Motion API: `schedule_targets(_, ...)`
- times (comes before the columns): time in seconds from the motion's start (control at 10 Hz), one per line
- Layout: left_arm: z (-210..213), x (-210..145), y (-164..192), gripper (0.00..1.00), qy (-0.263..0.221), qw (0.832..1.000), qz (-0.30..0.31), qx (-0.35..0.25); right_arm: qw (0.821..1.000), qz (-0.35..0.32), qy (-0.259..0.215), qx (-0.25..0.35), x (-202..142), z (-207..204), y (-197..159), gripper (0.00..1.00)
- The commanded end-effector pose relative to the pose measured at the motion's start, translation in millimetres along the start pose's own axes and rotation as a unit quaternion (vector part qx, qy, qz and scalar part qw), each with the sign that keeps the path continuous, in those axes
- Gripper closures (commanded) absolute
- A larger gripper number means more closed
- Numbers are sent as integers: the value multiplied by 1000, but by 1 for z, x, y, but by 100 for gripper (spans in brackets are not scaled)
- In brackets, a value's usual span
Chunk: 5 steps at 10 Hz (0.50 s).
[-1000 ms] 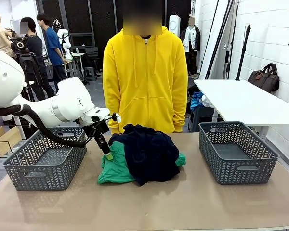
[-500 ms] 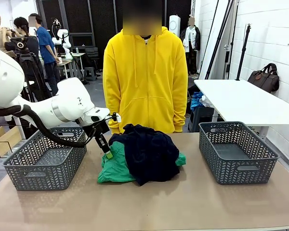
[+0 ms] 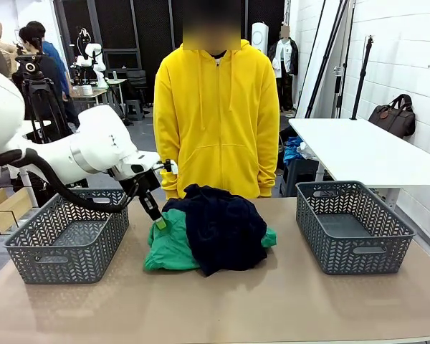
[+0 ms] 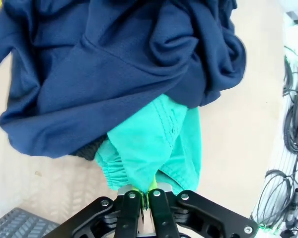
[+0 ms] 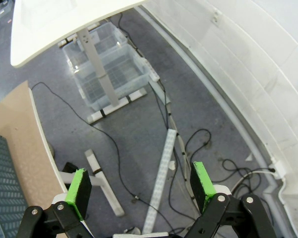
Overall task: Sort the tops and bottoms.
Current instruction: Lift clothes from the center of the table with your left hand.
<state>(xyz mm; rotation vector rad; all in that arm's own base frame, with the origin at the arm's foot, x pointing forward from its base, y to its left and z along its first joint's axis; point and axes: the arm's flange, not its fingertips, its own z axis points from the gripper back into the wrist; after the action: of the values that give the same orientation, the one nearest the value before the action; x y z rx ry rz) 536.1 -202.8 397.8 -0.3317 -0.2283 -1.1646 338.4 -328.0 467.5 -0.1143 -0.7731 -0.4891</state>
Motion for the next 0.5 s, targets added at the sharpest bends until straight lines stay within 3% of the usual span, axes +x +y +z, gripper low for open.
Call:
schedule_targets(0.0, 35, -2, -18, 100, -8, 999, -35, 33, 1000, 5, 3, -2, -1, 2, 1, 0)
schedule_targets(0.4, 123, 45, -55, 100, 9, 991, -65, 119, 1000, 5, 3, -2, -1, 2, 1, 0)
